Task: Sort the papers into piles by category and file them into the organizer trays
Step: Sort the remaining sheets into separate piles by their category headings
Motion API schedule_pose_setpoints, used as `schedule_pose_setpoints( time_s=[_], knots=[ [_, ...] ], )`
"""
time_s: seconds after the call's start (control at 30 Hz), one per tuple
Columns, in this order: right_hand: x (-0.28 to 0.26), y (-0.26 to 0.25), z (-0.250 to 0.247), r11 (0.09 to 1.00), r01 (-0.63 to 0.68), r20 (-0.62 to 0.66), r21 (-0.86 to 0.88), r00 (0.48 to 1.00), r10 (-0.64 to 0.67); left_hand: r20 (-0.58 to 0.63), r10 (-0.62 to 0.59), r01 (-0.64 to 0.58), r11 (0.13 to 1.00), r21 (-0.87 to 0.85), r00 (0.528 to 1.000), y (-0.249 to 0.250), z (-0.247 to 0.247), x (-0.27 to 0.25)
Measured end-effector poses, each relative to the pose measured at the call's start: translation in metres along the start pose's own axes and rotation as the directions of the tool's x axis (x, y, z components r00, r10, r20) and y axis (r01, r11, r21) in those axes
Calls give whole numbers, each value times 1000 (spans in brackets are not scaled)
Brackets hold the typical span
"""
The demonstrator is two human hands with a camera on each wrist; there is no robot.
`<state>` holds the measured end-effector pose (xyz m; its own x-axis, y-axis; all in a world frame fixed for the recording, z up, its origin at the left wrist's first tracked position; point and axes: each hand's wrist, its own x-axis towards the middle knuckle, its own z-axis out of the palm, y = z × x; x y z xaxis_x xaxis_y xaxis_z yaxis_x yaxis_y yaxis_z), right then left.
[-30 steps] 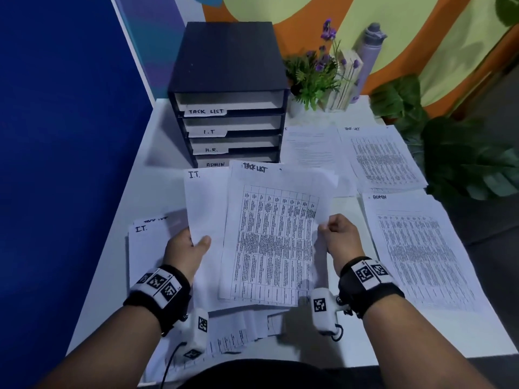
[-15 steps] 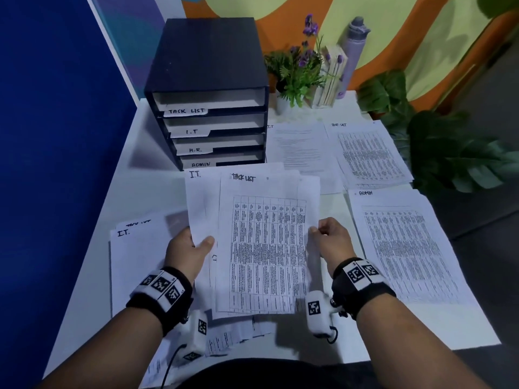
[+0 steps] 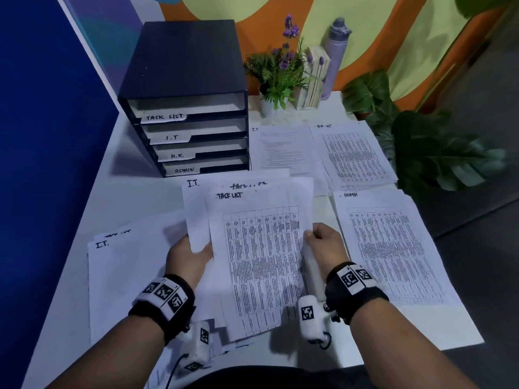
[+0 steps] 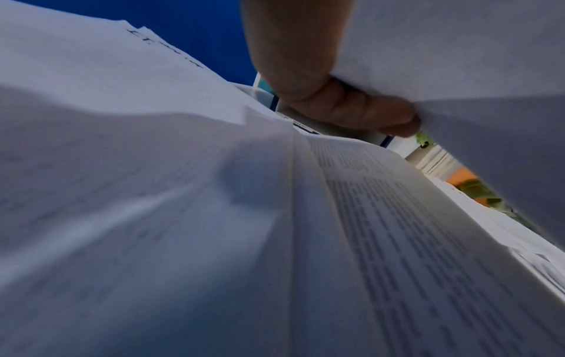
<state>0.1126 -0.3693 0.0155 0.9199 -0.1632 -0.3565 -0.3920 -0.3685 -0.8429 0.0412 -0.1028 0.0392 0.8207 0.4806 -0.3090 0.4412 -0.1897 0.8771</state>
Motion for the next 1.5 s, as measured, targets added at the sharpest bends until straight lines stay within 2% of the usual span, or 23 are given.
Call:
schedule_pose_setpoints(
  time_s=[0.07, 0.13, 0.23, 0.33, 0.43, 0.5, 0.57, 0.63, 0.7, 0.8, 0.83, 0.93, 0.97, 1.0, 1.07, 1.13, 1.17, 1.27, 1.4, 1.5],
  knots=[
    [5, 1, -6, 998, 18, -68, -60, 997, -22, -53, 29, -25, 997, 72, 998, 4, 1, 4],
    [11, 6, -19, 976, 31, -136, -214, 989, -61, -126, 42, -29, 994, 108, 991, 7, -3, 13],
    [15, 18, -37, 916, 15, -175, -400, 980, -92, -227, 61, -46, 996, 71, 972, 13, -11, 24],
    [20, 27, -52, 916, -18, -227, -401, 971, -80, -277, 40, -50, 998, -27, 960, 21, -14, 32],
    [32, 19, -66, 959, -10, -322, -284, 943, -85, -190, -36, -3, 980, -199, 981, 23, -7, 39],
    [38, 3, -71, 978, 67, -339, -196, 932, -131, -28, -76, 63, 945, -321, 997, 28, 7, 37],
    [42, -16, -69, 980, 161, -294, -119, 937, -189, 157, -66, 119, 926, -359, 985, 38, 27, 30],
    [42, -34, -62, 968, 240, -238, -68, 939, -249, 309, -37, 168, 898, -407, 950, 48, 47, 22],
    [41, -47, -52, 961, 264, -170, 80, 954, -247, 373, -23, 175, 909, -378, 927, 56, 65, 20],
    [48, -49, -52, 931, 189, -43, 312, 982, -185, 275, -36, 122, 946, -299, 961, 59, 90, 35],
    [50, -47, -55, 937, 157, 9, 313, 986, -168, 226, -49, 117, 947, -299, 973, 62, 92, 39],
    [61, -31, -78, 995, 85, 200, 56, 975, -94, 132, -66, 106, 943, -316, 989, 76, 109, 62],
    [65, -25, -85, 996, 74, 221, 54, 971, -85, 137, -63, 102, 947, -305, 989, 82, 116, 70],
    [69, -20, -91, 995, 74, 196, 64, 977, -85, 152, -51, 93, 956, -278, 987, 89, 124, 77],
    [84, -17, -105, 994, 83, 9, 72, 996, -84, 173, -11, 37, 988, -148, 985, 95, 140, 94],
    [107, -15, -121, 997, 59, -181, 45, 982, -50, 178, 17, -22, 999, 28, 984, 101, 153, 107],
    [119, -14, -129, 997, 53, -233, 59, 972, -38, 160, 29, -46, 994, 100, 987, 107, 160, 112],
    [149, -10, -152, 997, 45, -283, 69, 959, -24, 76, 89, -107, 951, 291, 993, 119, 176, 121],
    [172, -2, -170, 998, 56, -340, 18, 939, -46, -49, 154, -140, 967, 214, 987, 122, 198, 127],
    [185, 10, -175, 997, 62, -400, -46, 913, -75, -78, 233, -202, 938, 281, 969, 113, 210, 140]
  ],
)
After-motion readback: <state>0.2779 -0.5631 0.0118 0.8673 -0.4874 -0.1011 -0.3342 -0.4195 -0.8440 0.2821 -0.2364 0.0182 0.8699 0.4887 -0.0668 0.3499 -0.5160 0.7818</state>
